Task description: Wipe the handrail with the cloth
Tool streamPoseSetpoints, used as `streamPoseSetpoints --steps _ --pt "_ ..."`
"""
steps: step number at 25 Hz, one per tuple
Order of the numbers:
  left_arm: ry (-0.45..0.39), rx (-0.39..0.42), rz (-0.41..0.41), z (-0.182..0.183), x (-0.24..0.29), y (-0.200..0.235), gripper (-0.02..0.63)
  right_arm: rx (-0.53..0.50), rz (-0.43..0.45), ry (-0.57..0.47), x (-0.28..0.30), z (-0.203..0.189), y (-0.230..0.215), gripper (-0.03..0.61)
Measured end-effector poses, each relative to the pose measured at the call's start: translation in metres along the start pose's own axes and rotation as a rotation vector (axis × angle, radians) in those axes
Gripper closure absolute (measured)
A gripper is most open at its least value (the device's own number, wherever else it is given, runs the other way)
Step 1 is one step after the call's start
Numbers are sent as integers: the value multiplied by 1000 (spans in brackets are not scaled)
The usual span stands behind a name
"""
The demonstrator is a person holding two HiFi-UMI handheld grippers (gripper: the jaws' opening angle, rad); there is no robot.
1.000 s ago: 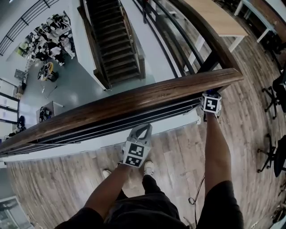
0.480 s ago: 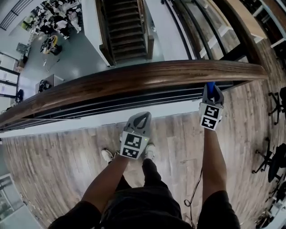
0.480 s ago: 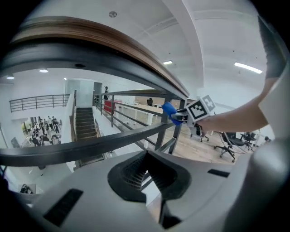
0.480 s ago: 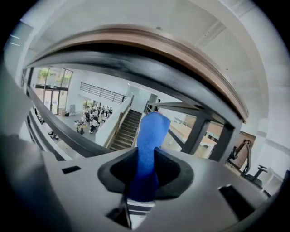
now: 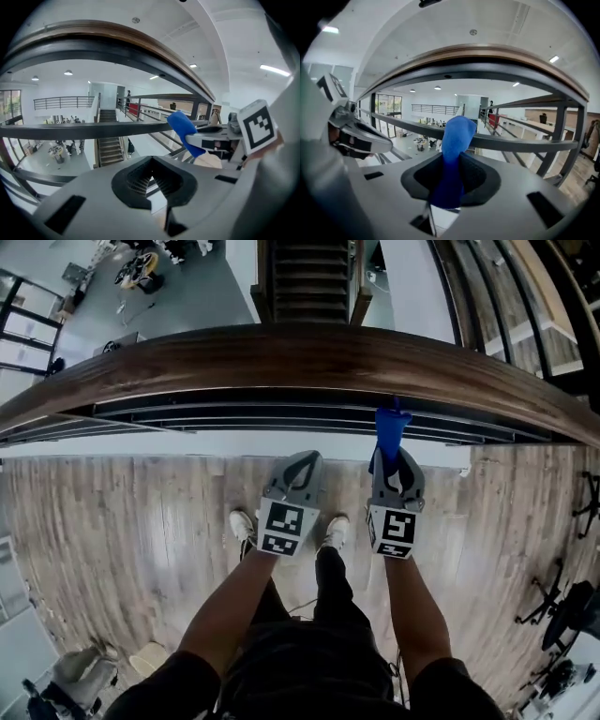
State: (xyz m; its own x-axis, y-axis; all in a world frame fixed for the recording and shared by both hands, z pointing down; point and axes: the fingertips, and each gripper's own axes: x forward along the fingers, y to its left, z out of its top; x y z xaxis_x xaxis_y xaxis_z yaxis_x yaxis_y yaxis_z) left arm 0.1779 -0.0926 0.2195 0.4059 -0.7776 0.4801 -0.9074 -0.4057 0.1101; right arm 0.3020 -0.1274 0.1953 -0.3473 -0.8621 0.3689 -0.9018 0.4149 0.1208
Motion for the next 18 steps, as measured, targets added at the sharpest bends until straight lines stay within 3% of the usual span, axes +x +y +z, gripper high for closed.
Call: streamPoseSetpoints --steps 10,18 --pt "69 -171 203 -119 -75 170 609 77 255 193 81 -67 250 472" --pt "50 -273 367 -166 -156 334 610 -25 380 165 161 -38 427 472"
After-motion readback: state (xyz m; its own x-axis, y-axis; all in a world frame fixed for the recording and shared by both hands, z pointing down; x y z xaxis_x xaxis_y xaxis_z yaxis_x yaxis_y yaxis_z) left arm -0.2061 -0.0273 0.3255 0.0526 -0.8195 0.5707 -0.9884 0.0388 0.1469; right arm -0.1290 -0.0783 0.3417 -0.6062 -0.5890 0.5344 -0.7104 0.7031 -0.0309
